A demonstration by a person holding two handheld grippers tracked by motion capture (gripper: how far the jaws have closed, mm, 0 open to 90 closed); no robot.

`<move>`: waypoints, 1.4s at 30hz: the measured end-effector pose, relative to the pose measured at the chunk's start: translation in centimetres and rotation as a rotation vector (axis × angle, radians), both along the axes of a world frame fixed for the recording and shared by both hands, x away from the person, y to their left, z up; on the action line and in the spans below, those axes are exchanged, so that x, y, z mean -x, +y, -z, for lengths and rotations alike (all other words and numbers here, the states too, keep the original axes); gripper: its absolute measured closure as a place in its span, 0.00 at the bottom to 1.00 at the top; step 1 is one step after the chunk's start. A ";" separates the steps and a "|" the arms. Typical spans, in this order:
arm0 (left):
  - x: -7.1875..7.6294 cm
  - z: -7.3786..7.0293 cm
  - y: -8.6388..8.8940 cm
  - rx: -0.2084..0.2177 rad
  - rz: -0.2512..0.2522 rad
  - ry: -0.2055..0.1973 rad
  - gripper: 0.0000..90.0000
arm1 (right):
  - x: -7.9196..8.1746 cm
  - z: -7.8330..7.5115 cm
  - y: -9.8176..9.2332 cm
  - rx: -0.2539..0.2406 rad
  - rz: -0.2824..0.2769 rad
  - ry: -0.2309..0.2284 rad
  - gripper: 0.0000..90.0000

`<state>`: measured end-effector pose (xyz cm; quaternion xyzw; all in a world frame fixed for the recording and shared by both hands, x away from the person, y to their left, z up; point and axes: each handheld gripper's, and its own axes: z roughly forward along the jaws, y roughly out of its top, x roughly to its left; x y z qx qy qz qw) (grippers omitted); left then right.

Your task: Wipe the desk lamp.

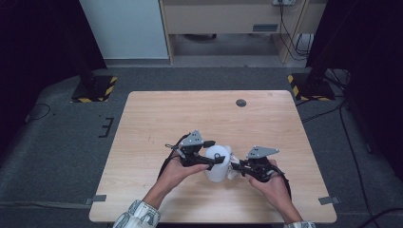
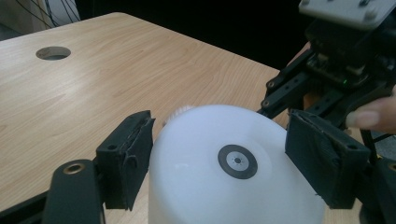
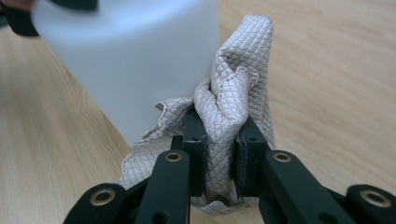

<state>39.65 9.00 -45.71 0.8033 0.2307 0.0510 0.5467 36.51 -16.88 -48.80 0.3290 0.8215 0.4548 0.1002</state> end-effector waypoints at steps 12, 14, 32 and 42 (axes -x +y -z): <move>-0.1 0.1 0.0 0.005 -0.002 0.004 0.25 | -2.5 -1.3 0.0 -0.023 -0.023 -0.010 0.87; -0.1 0.1 0.0 0.007 -0.003 0.006 0.25 | -3.3 -1.3 0.1 -0.032 -0.025 -0.004 0.87; -0.1 0.2 0.0 0.013 -0.008 0.009 0.26 | -6.5 1.0 2.0 -0.004 -0.068 0.109 0.87; -0.1 0.2 0.0 0.015 -0.010 0.014 0.26 | -7.1 -0.3 2.2 -0.043 -0.085 0.097 0.87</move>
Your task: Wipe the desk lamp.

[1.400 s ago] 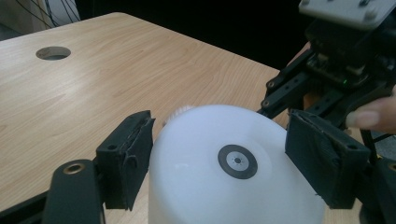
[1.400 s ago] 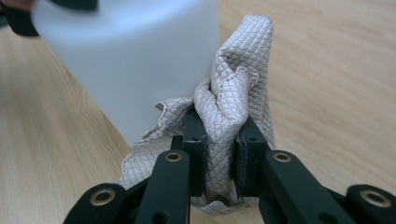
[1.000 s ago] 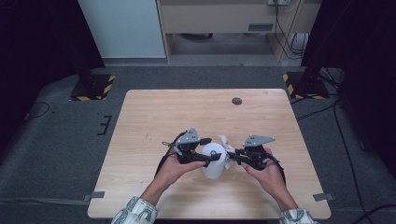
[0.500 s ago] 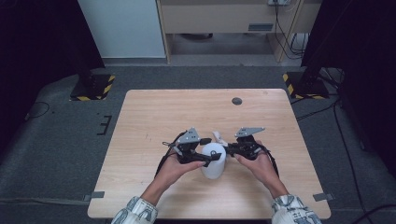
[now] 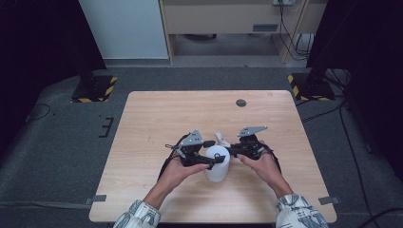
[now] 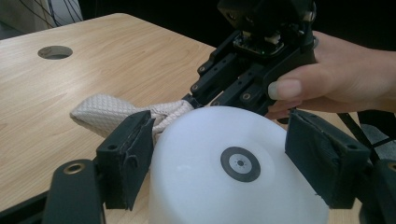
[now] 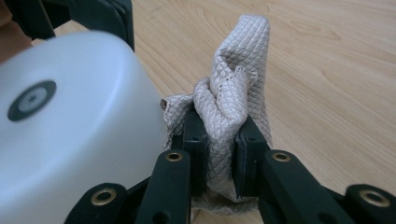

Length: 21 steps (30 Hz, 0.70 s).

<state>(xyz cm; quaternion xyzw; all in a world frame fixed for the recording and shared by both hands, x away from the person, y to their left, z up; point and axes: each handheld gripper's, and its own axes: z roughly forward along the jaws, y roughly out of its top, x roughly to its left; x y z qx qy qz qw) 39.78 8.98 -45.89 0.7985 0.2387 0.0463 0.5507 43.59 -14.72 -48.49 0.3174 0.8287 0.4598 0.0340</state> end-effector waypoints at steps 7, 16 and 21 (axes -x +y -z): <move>0.0 0.0 0.0 0.001 0.000 0.002 0.26 | -0.5 1.1 0.6 0.041 -0.017 0.032 0.87; 0.0 0.0 0.0 0.002 -0.003 0.004 0.26 | -0.7 0.4 0.5 0.016 -0.019 0.028 0.87; 0.0 0.0 0.0 0.001 -0.003 0.003 0.26 | -0.7 0.2 0.7 0.014 -0.018 0.026 0.87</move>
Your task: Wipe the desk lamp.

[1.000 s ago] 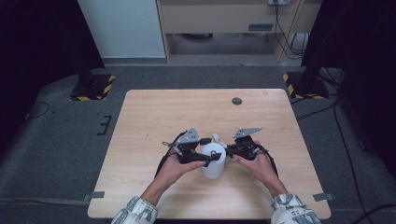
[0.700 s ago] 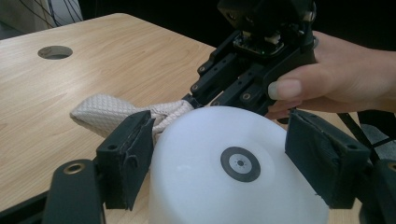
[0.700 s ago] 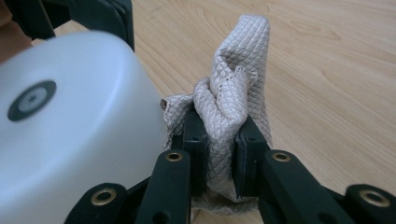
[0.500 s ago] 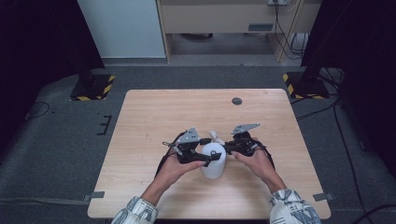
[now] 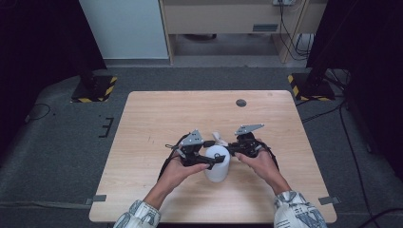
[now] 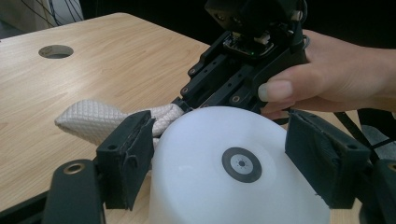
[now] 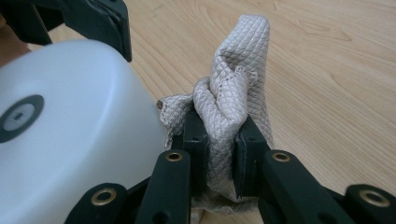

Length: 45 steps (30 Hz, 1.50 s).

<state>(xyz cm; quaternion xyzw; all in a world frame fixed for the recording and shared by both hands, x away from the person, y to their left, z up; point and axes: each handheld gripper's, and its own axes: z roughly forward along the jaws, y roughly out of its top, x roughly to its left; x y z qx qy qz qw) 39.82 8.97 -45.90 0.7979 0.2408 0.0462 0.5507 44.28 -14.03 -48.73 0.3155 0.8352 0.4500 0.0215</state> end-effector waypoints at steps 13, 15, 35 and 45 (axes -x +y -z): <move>-0.1 0.0 0.0 0.001 -0.003 0.000 0.26 | 2.7 0.5 -2.1 0.089 -0.012 -0.013 0.87; -0.1 0.0 0.0 -0.001 -0.005 -0.001 0.26 | 3.1 0.4 -2.4 0.086 -0.011 -0.020 0.87; -0.1 -0.1 0.0 -0.005 -0.003 0.004 0.26 | 9.9 0.1 -2.2 0.050 -0.035 -0.087 0.87; -0.2 -0.1 -0.1 0.002 0.008 0.013 0.29 | 11.4 -2.6 -1.6 -0.020 -0.062 -0.152 0.87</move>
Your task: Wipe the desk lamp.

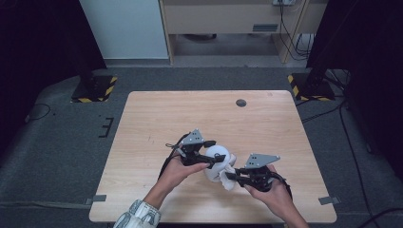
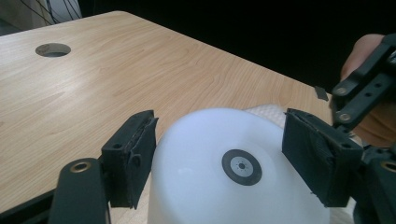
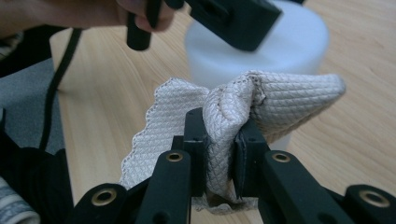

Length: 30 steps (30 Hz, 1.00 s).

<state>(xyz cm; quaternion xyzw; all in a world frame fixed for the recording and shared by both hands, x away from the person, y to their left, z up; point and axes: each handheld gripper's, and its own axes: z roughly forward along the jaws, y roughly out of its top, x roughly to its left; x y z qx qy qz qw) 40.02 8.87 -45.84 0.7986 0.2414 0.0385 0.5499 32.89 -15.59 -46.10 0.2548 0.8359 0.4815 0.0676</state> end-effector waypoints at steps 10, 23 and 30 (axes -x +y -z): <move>-0.1 0.0 0.0 0.003 0.004 0.009 0.29 | 0.8 -0.1 2.7 0.014 -0.058 -0.053 0.87; -0.1 0.1 0.0 0.004 0.003 0.008 0.29 | 0.3 3.1 3.9 0.153 -0.093 -0.026 0.87; -0.1 0.0 0.0 0.002 0.003 0.009 0.29 | 0.3 2.9 2.4 0.165 -0.061 -0.028 0.87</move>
